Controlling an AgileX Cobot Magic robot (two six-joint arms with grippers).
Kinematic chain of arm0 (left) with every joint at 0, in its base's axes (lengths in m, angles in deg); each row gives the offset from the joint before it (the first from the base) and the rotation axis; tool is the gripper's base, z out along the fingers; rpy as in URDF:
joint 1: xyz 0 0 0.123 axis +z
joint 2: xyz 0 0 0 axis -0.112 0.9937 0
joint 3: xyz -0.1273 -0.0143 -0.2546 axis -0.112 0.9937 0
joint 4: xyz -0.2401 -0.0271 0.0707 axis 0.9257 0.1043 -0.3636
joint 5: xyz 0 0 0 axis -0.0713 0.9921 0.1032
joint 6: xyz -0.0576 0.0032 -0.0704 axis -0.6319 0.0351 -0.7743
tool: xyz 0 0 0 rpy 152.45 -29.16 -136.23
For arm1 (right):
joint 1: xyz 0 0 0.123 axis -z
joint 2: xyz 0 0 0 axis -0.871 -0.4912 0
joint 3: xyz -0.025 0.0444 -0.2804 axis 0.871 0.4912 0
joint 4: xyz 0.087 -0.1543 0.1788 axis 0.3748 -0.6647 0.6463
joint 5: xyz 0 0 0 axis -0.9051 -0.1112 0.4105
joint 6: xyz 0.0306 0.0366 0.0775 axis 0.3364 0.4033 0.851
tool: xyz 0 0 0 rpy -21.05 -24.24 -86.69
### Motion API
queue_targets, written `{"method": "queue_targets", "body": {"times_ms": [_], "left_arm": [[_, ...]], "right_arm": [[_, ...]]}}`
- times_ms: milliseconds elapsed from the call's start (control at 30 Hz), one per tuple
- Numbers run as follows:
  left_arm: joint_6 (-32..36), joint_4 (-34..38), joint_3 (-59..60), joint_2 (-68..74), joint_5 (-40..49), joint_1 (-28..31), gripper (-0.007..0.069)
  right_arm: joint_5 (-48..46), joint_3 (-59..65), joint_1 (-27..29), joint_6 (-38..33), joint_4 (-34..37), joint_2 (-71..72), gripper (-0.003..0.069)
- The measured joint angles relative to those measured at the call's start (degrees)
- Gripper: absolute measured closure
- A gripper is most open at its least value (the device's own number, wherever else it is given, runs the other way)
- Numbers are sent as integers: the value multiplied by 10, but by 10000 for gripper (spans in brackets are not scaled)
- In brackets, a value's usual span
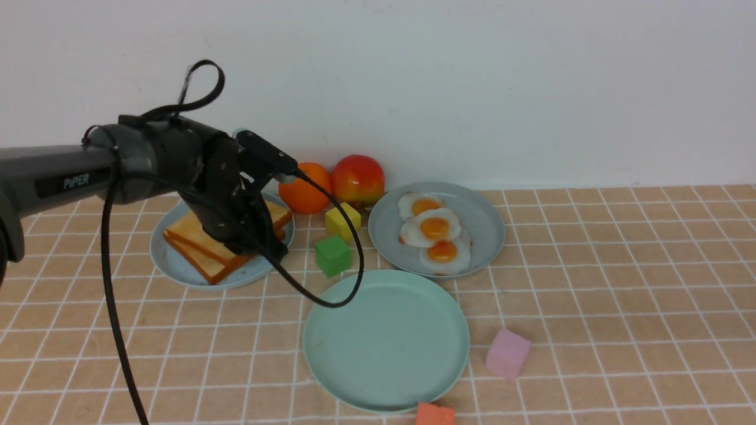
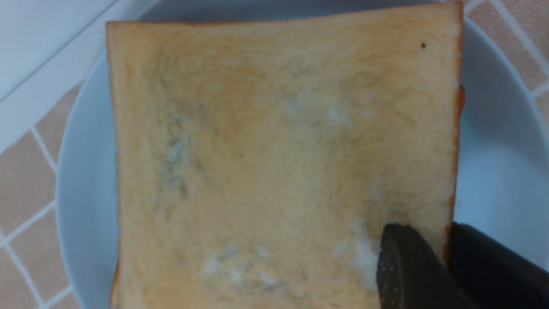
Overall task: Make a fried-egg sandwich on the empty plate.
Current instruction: Use the left arm to grab a slice of bread, then use the left arm to put a slice of bread into the empty plate in the middle
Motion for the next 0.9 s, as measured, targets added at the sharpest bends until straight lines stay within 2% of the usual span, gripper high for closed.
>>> {"method": "queue_targets", "body": {"times_ms": [133,233,333,367,400,467,600,700,900], "left_arm": [[0,43,-2,-57,46,-2,524],[6,63,14,-123,79,-30,524],[14,71,48,-185,81,-89,524],[16,75,69,-201,81,-127,524],[16,75,72,-203,81,-127,524],[16,84,107,-212,74,-193,524],[16,81,142,-192,44,-254,524],[16,78,145,-168,25,-273,524],[16,49,145,-124,-5,-276,526]], "right_arm": [[-1,0,0,0,0,0,643],[-1,0,0,0,-1,0,640],[-1,0,0,0,-1,0,637],[-1,0,0,0,-1,0,637],[-1,0,0,0,-1,0,637],[-1,0,0,0,-1,0,637],[-1,0,0,0,-1,0,637],[-1,0,0,0,-1,0,635],[-2,0,0,0,0,0,627]]}}
